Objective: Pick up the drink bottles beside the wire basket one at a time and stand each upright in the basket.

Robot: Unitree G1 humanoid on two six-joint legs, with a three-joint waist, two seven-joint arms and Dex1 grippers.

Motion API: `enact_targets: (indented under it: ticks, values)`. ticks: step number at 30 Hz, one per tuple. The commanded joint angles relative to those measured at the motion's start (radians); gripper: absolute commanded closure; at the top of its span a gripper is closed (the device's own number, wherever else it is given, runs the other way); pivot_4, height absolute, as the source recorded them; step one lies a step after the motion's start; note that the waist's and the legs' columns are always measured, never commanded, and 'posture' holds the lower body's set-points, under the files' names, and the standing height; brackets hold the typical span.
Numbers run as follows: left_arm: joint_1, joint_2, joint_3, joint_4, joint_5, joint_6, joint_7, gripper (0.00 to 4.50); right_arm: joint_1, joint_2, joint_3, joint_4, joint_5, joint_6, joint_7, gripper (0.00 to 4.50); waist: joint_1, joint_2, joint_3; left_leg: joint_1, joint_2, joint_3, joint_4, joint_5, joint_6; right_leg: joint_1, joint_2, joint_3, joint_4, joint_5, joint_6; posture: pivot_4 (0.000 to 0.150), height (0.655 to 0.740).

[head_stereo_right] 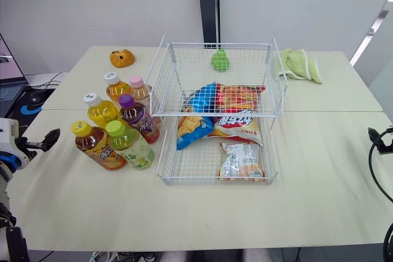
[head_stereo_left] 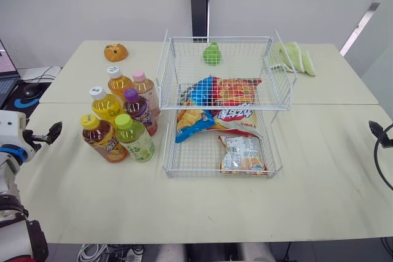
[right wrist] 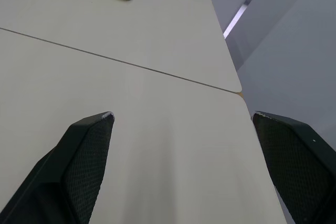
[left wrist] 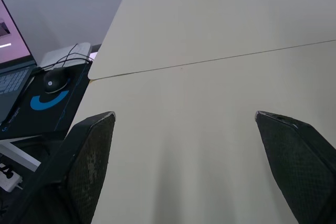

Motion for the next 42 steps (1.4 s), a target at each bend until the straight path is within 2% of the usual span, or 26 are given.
enact_targets:
  ticks: [1,15,20,22,24,26,29,34,38,42]
  values:
    - [-0.004,0.028,-0.003,-0.013,0.007,-0.023,-0.004,0.07,-0.007,-0.023,-0.016,-0.004,0.008,-0.021,-0.009,0.00,0.000,0.000,0.000,0.000,0.000,0.000,0.000,0.000,0.000,0.000,0.000,0.000,0.000,0.000,0.000,0.150,0.7400]
    - [-0.031,0.027,-0.018,0.012,0.044,-0.047,0.093,0.07,0.006,-0.039,-0.021,-0.013,0.007,-0.021,-0.009,0.00,0.001,0.000,0.000,0.000,0.000,0.000,0.000,0.000,0.000,0.000,0.000,0.000,0.000,0.000,0.000,0.150,0.7400]
    - [-0.035,0.019,-0.024,0.019,0.061,-0.052,0.156,0.07,0.020,-0.035,-0.022,-0.027,-0.015,-0.067,-0.089,0.00,0.001,0.000,0.000,0.000,0.000,0.000,0.000,0.000,0.000,0.000,0.000,0.000,0.000,0.000,0.000,0.150,0.7400]
    - [-0.034,0.016,-0.032,0.023,0.070,-0.056,0.167,0.07,0.025,-0.031,-0.049,-0.078,0.035,-0.043,-0.049,0.00,0.001,0.000,0.000,0.000,0.000,0.000,0.000,0.000,0.000,0.000,0.000,0.000,0.000,0.000,0.000,0.150,0.7400]
    - [-0.040,0.018,-0.031,0.034,0.069,-0.056,0.161,0.07,0.035,-0.032,-0.079,-0.195,0.101,0.011,0.009,0.00,0.001,0.000,0.000,0.000,0.000,0.001,0.000,0.000,0.000,0.000,0.000,0.000,0.001,0.000,0.000,0.150,0.7400]
    - [-0.051,0.018,-0.023,0.046,0.059,-0.056,0.143,0.07,0.059,-0.035,-0.104,-0.404,0.173,0.087,0.047,0.00,0.000,0.001,0.000,0.000,0.000,0.001,0.000,0.000,0.000,0.000,0.000,0.000,0.001,0.000,0.000,0.150,0.7400]
    - [-0.070,0.013,-0.012,0.068,0.043,-0.059,0.108,0.07,0.102,-0.054,-0.123,-0.824,0.352,0.323,0.105,0.00,-0.001,0.001,0.001,0.000,0.001,0.000,0.000,0.000,0.000,-0.002,0.000,0.000,0.002,0.000,0.000,0.150,0.7400]
    - [-0.106,-0.009,-0.010,0.099,0.029,-0.058,0.073,0.07,0.056,-0.109,-0.102,-1.293,0.693,0.701,0.075,0.00,0.004,0.001,0.001,-0.001,0.001,-0.002,0.000,0.000,-0.001,-0.002,0.000,-0.002,0.002,0.000,0.000,0.150,0.7400]
    - [-0.128,-0.036,-0.030,0.108,0.042,-0.066,0.065,0.07,-0.018,-0.110,-0.036,-1.523,0.975,0.893,-0.010,0.00,0.010,-0.003,-0.002,-0.001,0.001,-0.002,0.000,0.000,0.000,-0.001,-0.001,-0.003,0.002,-0.001,0.000,0.150,0.7400]
    - [-0.154,-0.047,-0.043,0.120,0.057,-0.064,0.070,0.07,-0.099,-0.075,0.062,-1.641,1.110,0.962,-0.088,0.00,0.015,-0.006,-0.002,-0.003,0.000,-0.002,0.001,-0.002,0.003,-0.002,-0.004,-0.006,0.002,-0.001,-0.001,0.150,0.7400]
